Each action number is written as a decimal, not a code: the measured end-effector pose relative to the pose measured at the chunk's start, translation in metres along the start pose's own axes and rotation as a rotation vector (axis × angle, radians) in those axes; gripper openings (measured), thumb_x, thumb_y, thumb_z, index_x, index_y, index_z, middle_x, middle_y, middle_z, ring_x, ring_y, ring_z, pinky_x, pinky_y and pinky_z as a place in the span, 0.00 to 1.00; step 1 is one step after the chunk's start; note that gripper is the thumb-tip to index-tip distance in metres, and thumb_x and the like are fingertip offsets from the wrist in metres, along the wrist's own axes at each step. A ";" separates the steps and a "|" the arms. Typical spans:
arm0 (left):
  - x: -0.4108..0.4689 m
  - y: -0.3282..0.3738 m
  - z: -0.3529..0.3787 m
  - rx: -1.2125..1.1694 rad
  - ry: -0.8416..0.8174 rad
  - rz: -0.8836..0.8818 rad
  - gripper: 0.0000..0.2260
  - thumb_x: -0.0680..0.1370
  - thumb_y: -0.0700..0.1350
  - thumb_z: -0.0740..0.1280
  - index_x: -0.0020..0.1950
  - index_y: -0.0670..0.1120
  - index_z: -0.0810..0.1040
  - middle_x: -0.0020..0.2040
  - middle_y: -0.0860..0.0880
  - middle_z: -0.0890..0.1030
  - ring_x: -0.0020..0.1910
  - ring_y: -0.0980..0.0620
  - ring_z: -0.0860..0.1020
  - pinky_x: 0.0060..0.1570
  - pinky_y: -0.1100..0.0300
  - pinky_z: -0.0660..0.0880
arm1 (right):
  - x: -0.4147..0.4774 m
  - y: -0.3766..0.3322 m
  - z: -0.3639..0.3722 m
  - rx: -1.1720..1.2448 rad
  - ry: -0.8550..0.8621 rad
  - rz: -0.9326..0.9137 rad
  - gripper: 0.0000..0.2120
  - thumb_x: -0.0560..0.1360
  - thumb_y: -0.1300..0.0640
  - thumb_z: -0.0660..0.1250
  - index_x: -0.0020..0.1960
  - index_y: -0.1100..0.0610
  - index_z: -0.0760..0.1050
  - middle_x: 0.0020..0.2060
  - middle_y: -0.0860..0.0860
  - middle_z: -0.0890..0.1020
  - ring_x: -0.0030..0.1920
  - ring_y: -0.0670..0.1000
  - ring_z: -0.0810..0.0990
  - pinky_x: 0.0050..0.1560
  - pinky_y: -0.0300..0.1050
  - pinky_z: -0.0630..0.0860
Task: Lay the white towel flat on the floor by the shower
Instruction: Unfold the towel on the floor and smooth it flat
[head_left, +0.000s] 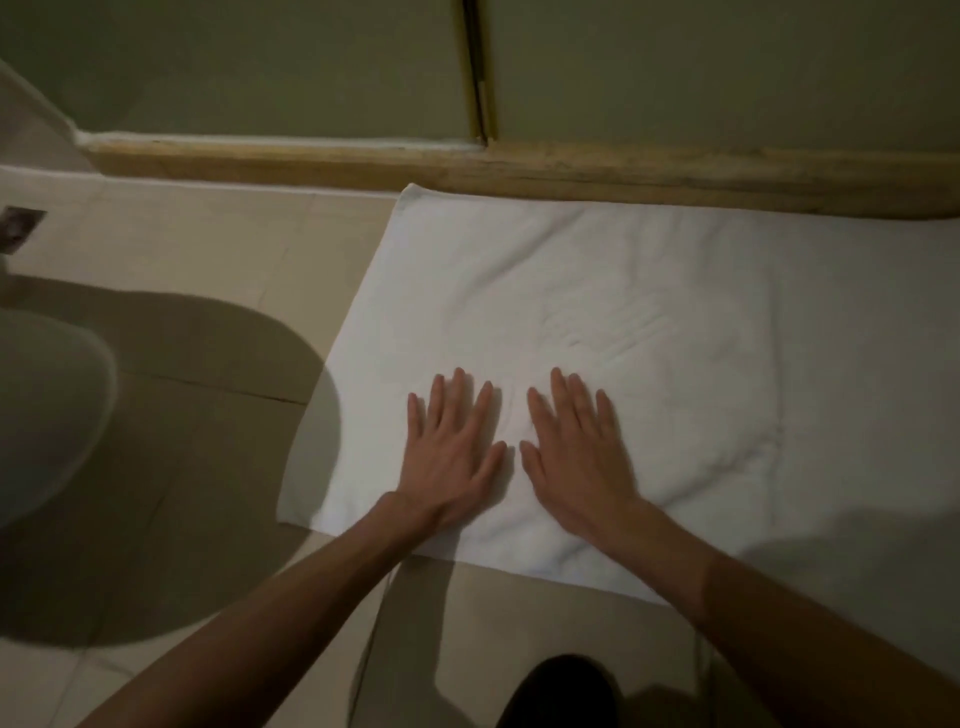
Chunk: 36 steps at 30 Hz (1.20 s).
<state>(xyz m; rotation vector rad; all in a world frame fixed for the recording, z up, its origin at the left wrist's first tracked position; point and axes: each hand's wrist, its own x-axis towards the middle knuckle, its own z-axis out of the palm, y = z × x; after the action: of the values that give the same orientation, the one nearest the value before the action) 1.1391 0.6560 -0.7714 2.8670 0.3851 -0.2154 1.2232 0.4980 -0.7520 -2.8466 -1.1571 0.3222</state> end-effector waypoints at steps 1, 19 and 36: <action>0.004 0.009 0.004 0.023 -0.016 0.004 0.31 0.78 0.66 0.38 0.78 0.56 0.37 0.78 0.47 0.35 0.75 0.46 0.32 0.72 0.39 0.34 | -0.006 -0.001 0.001 -0.008 -0.024 0.024 0.32 0.79 0.40 0.41 0.78 0.55 0.42 0.77 0.60 0.41 0.76 0.60 0.40 0.75 0.60 0.40; 0.007 0.011 0.010 0.107 0.005 0.004 0.29 0.79 0.63 0.38 0.79 0.54 0.40 0.79 0.48 0.38 0.77 0.48 0.36 0.73 0.40 0.37 | -0.056 0.003 0.009 0.078 -0.048 0.103 0.32 0.80 0.39 0.44 0.78 0.54 0.42 0.77 0.58 0.40 0.76 0.60 0.37 0.73 0.63 0.35; 0.015 0.064 0.002 0.018 -0.041 0.176 0.29 0.80 0.62 0.41 0.78 0.54 0.37 0.79 0.47 0.36 0.76 0.47 0.34 0.72 0.40 0.34 | -0.077 0.067 0.012 0.042 0.003 0.183 0.32 0.78 0.39 0.43 0.78 0.54 0.48 0.77 0.59 0.46 0.77 0.60 0.44 0.74 0.63 0.40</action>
<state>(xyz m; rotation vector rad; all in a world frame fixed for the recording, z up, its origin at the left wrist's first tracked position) 1.1707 0.5989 -0.7620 2.8884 0.1220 -0.2459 1.2128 0.3955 -0.7584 -2.9196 -0.8799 0.3453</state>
